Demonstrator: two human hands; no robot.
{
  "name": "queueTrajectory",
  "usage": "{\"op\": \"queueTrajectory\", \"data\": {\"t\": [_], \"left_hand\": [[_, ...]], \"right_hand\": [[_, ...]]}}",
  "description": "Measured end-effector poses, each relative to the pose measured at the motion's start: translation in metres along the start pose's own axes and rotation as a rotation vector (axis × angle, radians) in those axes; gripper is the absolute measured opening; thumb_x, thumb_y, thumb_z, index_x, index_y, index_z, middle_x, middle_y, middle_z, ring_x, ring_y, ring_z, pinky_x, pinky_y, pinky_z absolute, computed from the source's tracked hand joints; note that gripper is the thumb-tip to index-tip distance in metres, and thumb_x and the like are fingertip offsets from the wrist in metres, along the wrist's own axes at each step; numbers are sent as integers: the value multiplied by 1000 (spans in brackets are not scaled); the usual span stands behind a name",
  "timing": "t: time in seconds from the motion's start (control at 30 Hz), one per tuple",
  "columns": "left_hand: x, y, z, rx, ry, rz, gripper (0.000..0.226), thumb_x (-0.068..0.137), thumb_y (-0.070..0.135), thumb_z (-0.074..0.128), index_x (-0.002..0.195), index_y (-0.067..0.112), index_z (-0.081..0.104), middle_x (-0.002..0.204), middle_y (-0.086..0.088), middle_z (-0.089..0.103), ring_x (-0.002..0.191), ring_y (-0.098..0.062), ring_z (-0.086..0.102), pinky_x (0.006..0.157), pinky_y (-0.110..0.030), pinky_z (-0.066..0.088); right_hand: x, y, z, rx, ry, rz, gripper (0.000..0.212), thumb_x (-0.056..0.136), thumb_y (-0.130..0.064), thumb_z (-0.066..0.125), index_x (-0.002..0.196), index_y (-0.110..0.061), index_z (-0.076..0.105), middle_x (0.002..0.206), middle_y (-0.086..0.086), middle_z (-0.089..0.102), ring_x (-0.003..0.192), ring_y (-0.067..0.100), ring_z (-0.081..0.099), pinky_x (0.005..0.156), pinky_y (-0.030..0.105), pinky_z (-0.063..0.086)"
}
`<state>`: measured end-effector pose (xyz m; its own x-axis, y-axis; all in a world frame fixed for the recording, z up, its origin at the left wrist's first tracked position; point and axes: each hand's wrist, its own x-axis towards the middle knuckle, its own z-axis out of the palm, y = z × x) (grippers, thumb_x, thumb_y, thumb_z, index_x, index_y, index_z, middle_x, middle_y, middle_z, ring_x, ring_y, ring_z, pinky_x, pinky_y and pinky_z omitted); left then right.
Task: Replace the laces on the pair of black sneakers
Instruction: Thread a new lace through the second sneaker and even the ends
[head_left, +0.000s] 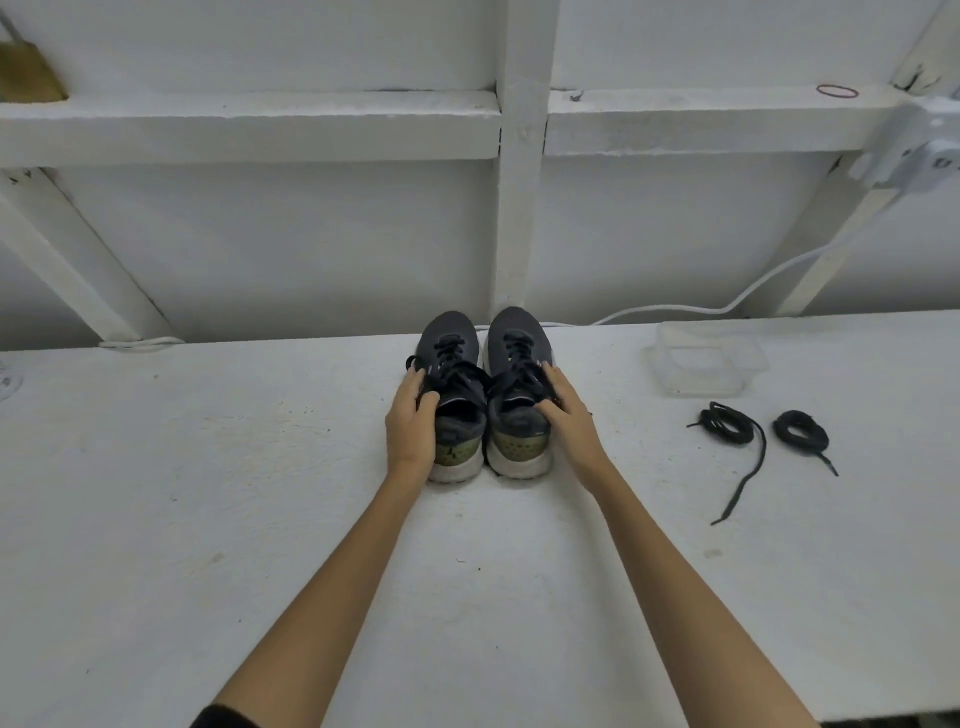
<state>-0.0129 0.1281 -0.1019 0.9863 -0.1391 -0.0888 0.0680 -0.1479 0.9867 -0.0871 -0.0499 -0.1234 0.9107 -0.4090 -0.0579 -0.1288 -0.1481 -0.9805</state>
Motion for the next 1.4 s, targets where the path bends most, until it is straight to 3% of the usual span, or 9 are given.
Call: {"op": "queueTrajectory", "data": {"t": [0.07, 0.17, 0.33, 0.47, 0.6, 0.7, 0.87, 1.1, 1.4], "left_hand": [[-5, 6, 7, 41, 77, 147, 45, 99, 13, 48, 143, 13, 46, 155, 2, 34, 145, -13, 27, 119, -38, 27], [-18, 22, 25, 109, 89, 436, 44, 95, 13, 48, 139, 11, 51, 155, 3, 35, 147, -9, 21, 119, -26, 23], [-45, 47, 70, 265, -155, 750, 45, 93, 5, 48, 137, 7, 53, 149, 3, 42, 145, -9, 29, 117, -21, 23], [-69, 22, 104, 371, -414, 736, 43, 94, 7, 47, 136, 12, 54, 143, 2, 51, 135, -2, 39, 115, -19, 28], [-102, -37, 120, 628, -578, 562, 49, 102, 26, 41, 150, 21, 35, 158, 15, 21, 145, 9, 4, 121, -23, 12], [-112, -59, 126, 878, -523, 546, 57, 104, 39, 33, 155, 21, 18, 160, 14, 3, 145, 5, -10, 122, -29, 3], [-111, -58, 131, 859, -394, 492, 60, 101, 43, 37, 154, 19, 21, 161, 12, 9, 145, 5, -4, 117, -13, -6], [-113, -64, 131, 854, -336, 426, 61, 100, 49, 39, 154, 27, 23, 161, 18, 9, 147, 3, 0, 120, -21, 9], [-115, -62, 140, 849, -273, 385, 60, 98, 49, 40, 153, 27, 28, 160, 18, 14, 146, 4, 3, 121, -24, 13]], "right_hand": [[-7, 2, -3, -11, 80, -48, 56, 100, -28, 53, 152, -28, 33, 162, -4, 23, 148, 10, 20, 119, 33, 24], [-19, 1, -19, 22, 249, -60, 52, 100, -32, 53, 150, -26, 38, 159, -6, 29, 144, 5, 26, 110, 22, 28], [-17, 5, -72, 67, 498, -107, 46, 97, -26, 59, 142, -21, 51, 150, -3, 42, 138, 9, 38, 116, 34, 33], [-9, 12, -127, -55, 573, -105, 51, 92, -25, 67, 140, -23, 51, 155, -2, 32, 143, 13, 30, 116, 33, 29], [5, 20, -192, -222, 518, -37, 69, 83, -25, 78, 145, -26, 45, 160, 2, 19, 147, 18, 21, 115, 35, 26], [21, 30, -235, -337, 395, 64, 85, 77, -26, 83, 149, -30, 38, 163, 6, 10, 150, 21, 15, 116, 39, 24], [40, 49, -260, -335, 260, 41, 74, 76, -27, 84, 142, -30, 50, 157, 4, 32, 146, 19, 26, 119, 45, 27], [62, 54, -234, -315, 286, -24, 45, 80, -21, 81, 121, -9, 68, 148, 12, 45, 134, 24, 44, 99, 21, 36], [84, 45, -174, -310, 199, -73, 41, 80, -24, 80, 116, -7, 70, 142, 10, 51, 129, 25, 49, 104, 30, 41]]}}
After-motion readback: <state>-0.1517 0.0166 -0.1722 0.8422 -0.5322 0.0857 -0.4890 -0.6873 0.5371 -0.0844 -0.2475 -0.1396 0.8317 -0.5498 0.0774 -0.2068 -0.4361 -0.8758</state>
